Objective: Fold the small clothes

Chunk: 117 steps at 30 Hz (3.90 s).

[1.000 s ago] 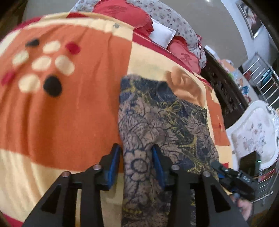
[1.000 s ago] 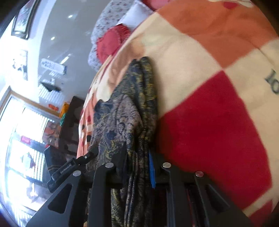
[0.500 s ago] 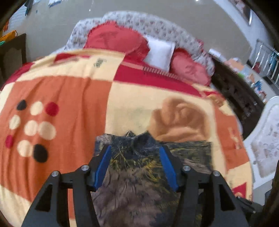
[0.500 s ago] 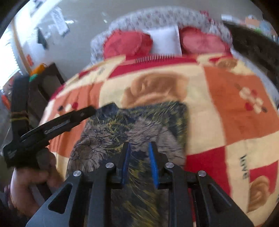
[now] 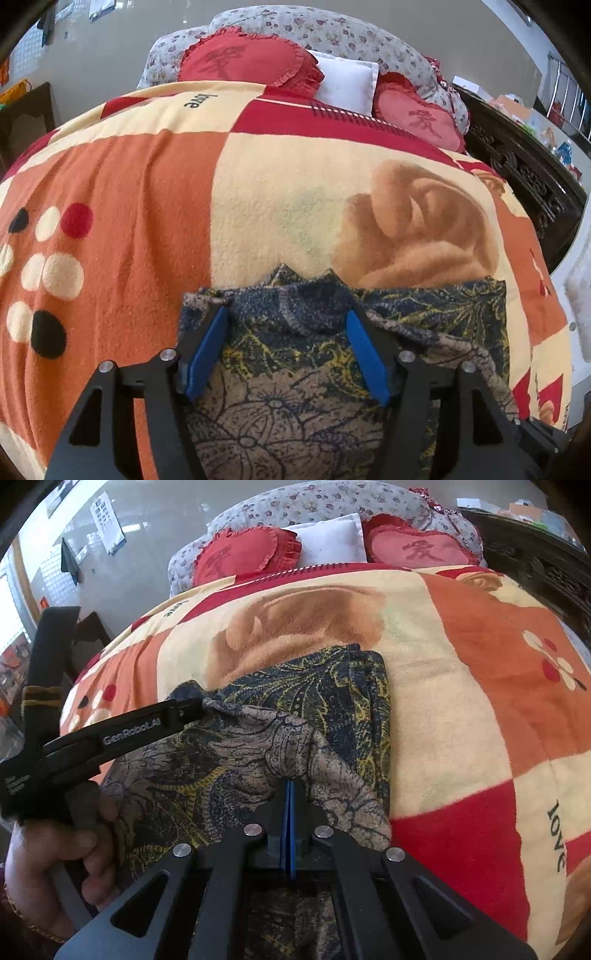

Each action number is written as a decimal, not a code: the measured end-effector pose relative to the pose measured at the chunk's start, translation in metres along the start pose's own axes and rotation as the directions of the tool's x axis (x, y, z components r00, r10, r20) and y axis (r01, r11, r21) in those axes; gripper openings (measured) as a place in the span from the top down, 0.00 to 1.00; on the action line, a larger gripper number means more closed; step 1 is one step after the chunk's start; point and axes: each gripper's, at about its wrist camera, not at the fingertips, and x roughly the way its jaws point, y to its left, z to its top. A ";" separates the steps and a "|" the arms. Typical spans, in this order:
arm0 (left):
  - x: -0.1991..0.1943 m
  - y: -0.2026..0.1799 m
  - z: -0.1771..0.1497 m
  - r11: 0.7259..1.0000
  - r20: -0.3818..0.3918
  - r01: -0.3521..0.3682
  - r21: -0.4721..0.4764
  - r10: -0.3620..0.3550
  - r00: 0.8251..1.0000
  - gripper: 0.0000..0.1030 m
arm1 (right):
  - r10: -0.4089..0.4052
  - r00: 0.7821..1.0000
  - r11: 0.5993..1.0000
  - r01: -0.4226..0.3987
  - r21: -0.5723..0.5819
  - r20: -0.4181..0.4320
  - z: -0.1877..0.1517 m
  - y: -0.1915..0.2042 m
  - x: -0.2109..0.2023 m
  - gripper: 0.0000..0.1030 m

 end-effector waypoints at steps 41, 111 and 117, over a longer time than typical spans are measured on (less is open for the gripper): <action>-0.101 0.016 -0.131 0.999 -0.043 0.037 0.018 -0.036 0.998 0.00 | 0.185 0.982 0.971 -0.179 -0.157 0.024 -0.122 0.007 -0.100 0.81; -0.087 0.043 -0.057 0.998 -0.108 0.017 0.058 -0.010 0.994 0.00 | 0.059 0.995 0.998 -0.058 -0.014 0.083 -0.036 -0.031 -0.111 0.46; -0.033 0.063 -0.010 0.999 -0.165 0.053 -0.004 -0.053 0.985 0.00 | 0.213 0.977 0.963 -0.209 0.173 -0.008 0.012 -0.065 -0.044 0.42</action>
